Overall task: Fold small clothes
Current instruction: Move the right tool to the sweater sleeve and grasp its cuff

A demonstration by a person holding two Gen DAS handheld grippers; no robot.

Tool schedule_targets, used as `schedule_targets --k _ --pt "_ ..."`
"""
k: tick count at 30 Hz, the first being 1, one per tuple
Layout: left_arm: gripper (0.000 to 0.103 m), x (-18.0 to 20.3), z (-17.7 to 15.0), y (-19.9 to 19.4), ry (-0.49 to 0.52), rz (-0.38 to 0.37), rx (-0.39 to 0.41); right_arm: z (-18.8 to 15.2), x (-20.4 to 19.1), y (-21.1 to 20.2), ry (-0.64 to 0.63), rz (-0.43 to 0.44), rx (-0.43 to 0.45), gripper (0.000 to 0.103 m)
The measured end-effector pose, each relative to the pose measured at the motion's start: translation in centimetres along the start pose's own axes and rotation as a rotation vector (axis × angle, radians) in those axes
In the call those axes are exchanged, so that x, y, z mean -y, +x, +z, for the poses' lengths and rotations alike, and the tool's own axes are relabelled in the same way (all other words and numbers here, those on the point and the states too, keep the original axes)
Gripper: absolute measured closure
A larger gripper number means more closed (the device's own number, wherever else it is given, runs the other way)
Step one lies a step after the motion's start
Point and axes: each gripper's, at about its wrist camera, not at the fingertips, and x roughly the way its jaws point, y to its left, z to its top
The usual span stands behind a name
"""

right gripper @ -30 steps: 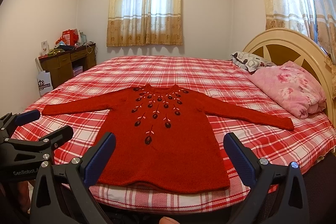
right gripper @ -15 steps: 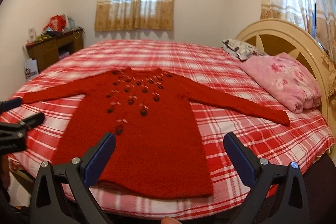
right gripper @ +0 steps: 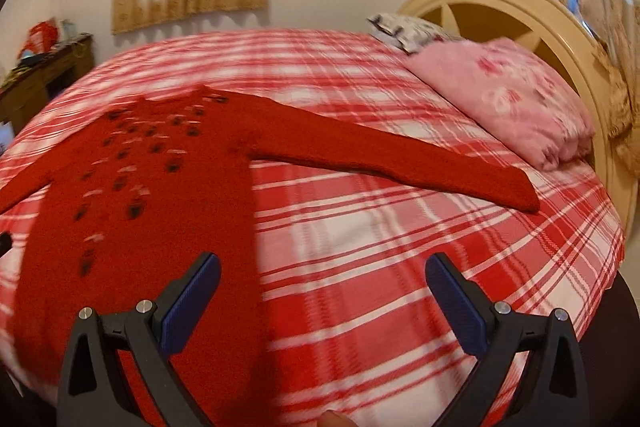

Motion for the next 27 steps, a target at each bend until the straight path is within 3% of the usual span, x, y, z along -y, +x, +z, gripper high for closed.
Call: schedule_targets --k 16,23,27 --pt "0.0 -2.3 3.6 8.6 0.023 0.109 -0.041 5.7 16.8 7.8 0.232 -0.274 -0.111 0.001" --pt "0.0 -3.6 4.2 11.1 0.001 0.134 -0.072 6.3 21.8 11.3 0.346 -0.254 -0.188 0.003" --pt "0.0 -4.3 4.3 11.7 -0.007 0.137 -0.082 6.2 22.9 12.9 0.409 -0.188 -0.252 0.026"
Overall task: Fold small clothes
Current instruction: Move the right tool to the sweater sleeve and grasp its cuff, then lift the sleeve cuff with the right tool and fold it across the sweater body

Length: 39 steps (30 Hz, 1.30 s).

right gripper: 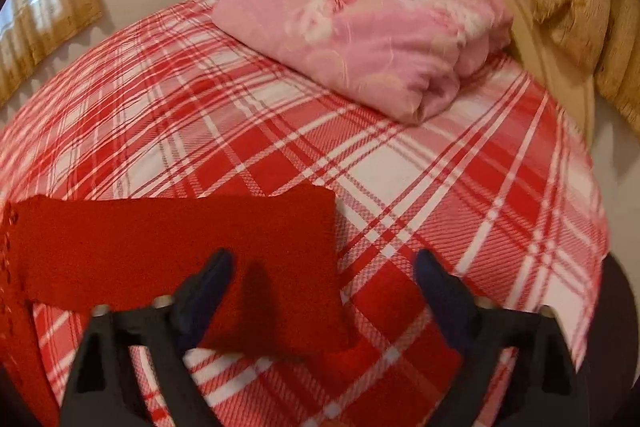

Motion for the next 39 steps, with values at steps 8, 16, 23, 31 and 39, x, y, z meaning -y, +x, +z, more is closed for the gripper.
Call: schedule_targets --k 8,16,23,31,39 --pt "0.0 -1.0 0.0 1.1 -0.031 0.009 -0.019 0.0 -2.4 0.5 -0.088 0.01 -0.011 0.085" --pt "0.0 -2.2 -0.3 0.8 -0.066 -0.005 -0.01 0.8 -4.1 -2.0 -0.096 0.06 0.038 0.094" --pt "0.0 -4.1 -1.1 1.0 -0.124 -0.001 -0.015 1.8 -7.3 -5.4 -0.14 0.121 0.106 0.094" --pt "0.0 -4.3 -1.7 0.6 -0.128 -0.004 0.006 2.3 -12.0 -7.9 -0.206 0.191 0.15 0.095" --pt "0.0 -4.8 -2.1 0.8 -0.148 -0.013 0.013 2.0 -17.8 -11.0 -0.307 0.27 0.192 0.095"
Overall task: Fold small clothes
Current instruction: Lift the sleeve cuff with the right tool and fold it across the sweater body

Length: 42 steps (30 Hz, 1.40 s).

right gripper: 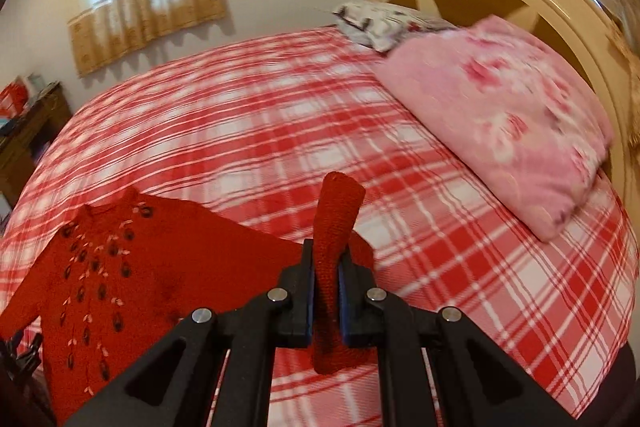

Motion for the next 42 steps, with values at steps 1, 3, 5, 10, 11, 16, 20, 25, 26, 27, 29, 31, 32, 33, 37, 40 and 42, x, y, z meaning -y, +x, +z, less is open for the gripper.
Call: schedule_targets --k 1,3,5,10,11,16,20,25,26,27,29,31,32,33,37,40,42 --pt "0.0 0.0 -0.1 0.0 -0.001 0.0 0.001 0.2 -0.9 0.0 -0.014 0.015 0.002 0.095" --pt "0.0 0.0 -0.2 0.0 -0.002 -0.007 0.004 0.4 -2.2 0.0 -0.028 0.04 0.005 0.095" --pt "0.0 -0.2 -0.2 0.1 -0.009 -0.015 0.001 0.7 -3.7 0.3 -0.044 0.069 0.006 0.095" --pt "0.0 -0.5 -0.3 0.1 -0.025 -0.031 -0.001 1.4 -7.4 0.6 -0.084 0.123 0.012 0.095" --pt "0.0 -0.5 -0.3 0.2 -0.025 -0.032 -0.001 1.8 -8.5 0.4 -0.095 0.141 0.02 0.095" --pt "0.0 -0.7 -0.4 0.3 -0.039 -0.049 -0.017 3.3 -12.6 -0.8 -0.149 0.194 0.066 0.095" --pt "0.0 -1.2 -0.5 0.6 -0.065 -0.084 -0.036 4.6 -15.9 -2.1 -0.187 0.238 0.105 0.095" --pt "0.0 -1.1 -0.7 0.2 -0.064 -0.088 -0.02 5.4 -19.6 -3.1 -0.244 0.276 0.132 0.095" --pt "0.0 -1.3 -0.7 0.2 -0.069 -0.088 -0.015 5.4 -20.5 -3.2 -0.26 0.287 0.137 0.095" --pt "0.0 -1.5 -0.8 0.0 -0.08 -0.086 -0.004 5.5 -21.4 -3.4 -0.274 0.297 0.141 0.095" --pt "0.0 -2.0 -0.9 -0.4 -0.105 -0.088 0.022 5.5 -22.8 -3.3 -0.298 0.308 0.145 0.095" --pt "0.0 -2.4 -0.9 -0.6 -0.129 -0.091 0.035 5.5 -24.3 -3.0 -0.32 0.328 0.137 0.095" --pt "0.0 -2.6 -0.9 -0.6 -0.14 -0.095 0.039 5.3 -25.0 -2.8 -0.333 0.337 0.133 0.095" --pt "0.0 -2.7 -1.0 -0.7 -0.148 -0.098 0.042 5.3 -25.6 -2.7 -0.345 0.344 0.13 0.095" --pt "0.0 -2.8 -0.9 -0.7 -0.151 -0.104 0.046 4.5 -29.2 -2.3 -0.423 0.39 0.124 0.095" --pt "0.0 -2.7 -0.9 -0.5 -0.151 -0.106 0.042 3.3 -32.2 -1.9 -0.466 0.435 0.108 0.095" --pt "0.0 -2.8 -0.9 -0.4 -0.151 -0.107 0.041 2.0 -34.6 -1.2 -0.492 0.471 0.085 0.095"
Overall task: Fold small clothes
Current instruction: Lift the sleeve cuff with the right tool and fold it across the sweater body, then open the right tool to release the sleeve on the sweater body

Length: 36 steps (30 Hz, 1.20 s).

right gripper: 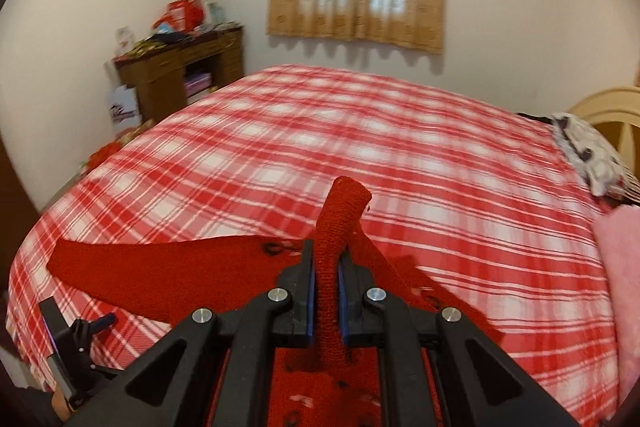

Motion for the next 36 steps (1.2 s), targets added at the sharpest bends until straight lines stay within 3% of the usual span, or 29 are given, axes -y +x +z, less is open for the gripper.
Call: schedule_targets --k 8,11,14,16,19,25,33,34,36 --pt "0.0 0.1 -0.2 0.2 0.005 0.01 -0.006 -3.3 -6.3 7.9 -0.036 0.097 -0.106 0.095" --pt "0.0 0.3 -0.3 0.2 0.015 0.023 -0.008 -5.2 -7.7 10.8 -0.04 0.114 -0.154 0.095" --pt "0.0 0.6 -0.4 0.3 0.033 0.041 -0.007 -6.6 -8.2 13.1 -0.023 0.184 -0.206 0.094" --pt "0.0 0.7 -0.4 0.2 0.038 0.047 -0.007 -7.3 -7.4 13.6 0.031 0.245 -0.227 0.086" --pt "0.0 0.5 -0.4 0.2 0.033 0.042 -0.01 -8.5 -5.3 11.3 0.09 0.331 -0.207 0.049" --pt "0.0 -0.7 0.9 -0.8 -0.026 -0.01 -0.027 -12.0 1.9 4.3 0.069 0.16 -0.128 0.047" --pt "0.0 4.2 4.4 -1.1 0.138 -0.06 0.019 -17.7 13.7 -2.5 0.275 -0.174 -0.016 0.046" --pt "0.0 5.0 5.0 -0.6 0.163 -0.058 0.017 -18.4 14.8 -2.7 0.313 -0.197 -0.018 0.046" --pt "0.0 6.0 5.6 0.4 0.201 -0.019 0.019 -19.0 16.2 -2.7 0.359 -0.156 -0.027 0.045"
